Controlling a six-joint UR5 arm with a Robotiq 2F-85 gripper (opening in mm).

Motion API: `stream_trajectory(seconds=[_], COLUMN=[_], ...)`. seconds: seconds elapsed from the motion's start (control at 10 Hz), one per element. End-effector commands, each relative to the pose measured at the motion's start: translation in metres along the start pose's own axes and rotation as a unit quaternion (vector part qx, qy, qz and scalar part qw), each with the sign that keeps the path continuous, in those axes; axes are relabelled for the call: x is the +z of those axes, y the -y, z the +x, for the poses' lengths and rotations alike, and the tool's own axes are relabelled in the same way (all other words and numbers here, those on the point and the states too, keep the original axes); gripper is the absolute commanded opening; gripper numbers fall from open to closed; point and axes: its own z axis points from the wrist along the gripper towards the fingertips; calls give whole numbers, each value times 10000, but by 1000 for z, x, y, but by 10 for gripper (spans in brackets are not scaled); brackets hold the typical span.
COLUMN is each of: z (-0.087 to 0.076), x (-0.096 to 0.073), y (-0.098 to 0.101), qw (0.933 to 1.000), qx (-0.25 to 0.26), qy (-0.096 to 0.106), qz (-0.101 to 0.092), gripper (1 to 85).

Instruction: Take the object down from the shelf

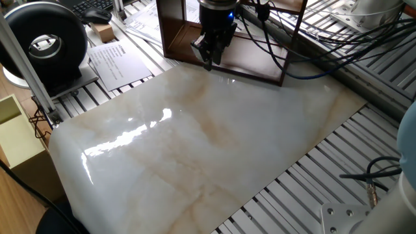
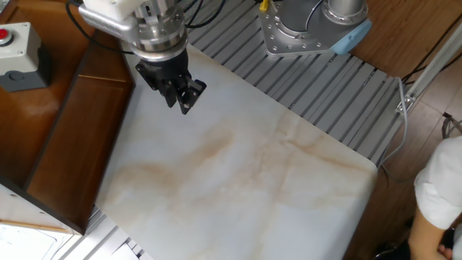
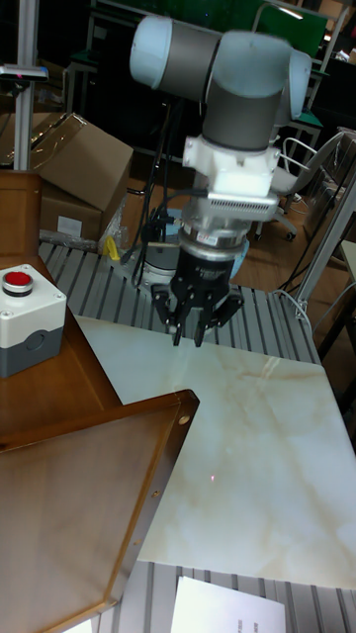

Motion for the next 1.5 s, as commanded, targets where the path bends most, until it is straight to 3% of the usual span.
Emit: stream_trajectory(seconds=[0.0, 0.3, 0.5, 0.8, 1.0, 1.1, 1.2, 1.3, 1.4], z=[15, -2, -14, 3, 0, -7, -5, -4, -2], x=[-54, -54, -57, -126, -135, -135, -135, -135, -135], y=[-5, 10, 8, -4, -12, -15, -21, -14, -15], qw=[9998, 9991, 9984, 9980, 9988, 9986, 9991, 9989, 9990], qx=[-87, -276, -330, -478, -273, -245, -134, -160, -189], qy=[-202, 117, 347, 177, 265, 398, 380, 343, 306], qz=[25, 304, 311, 365, 304, 253, 122, 272, 253], gripper=[343, 337, 363, 367, 367, 407, 457, 467, 467])
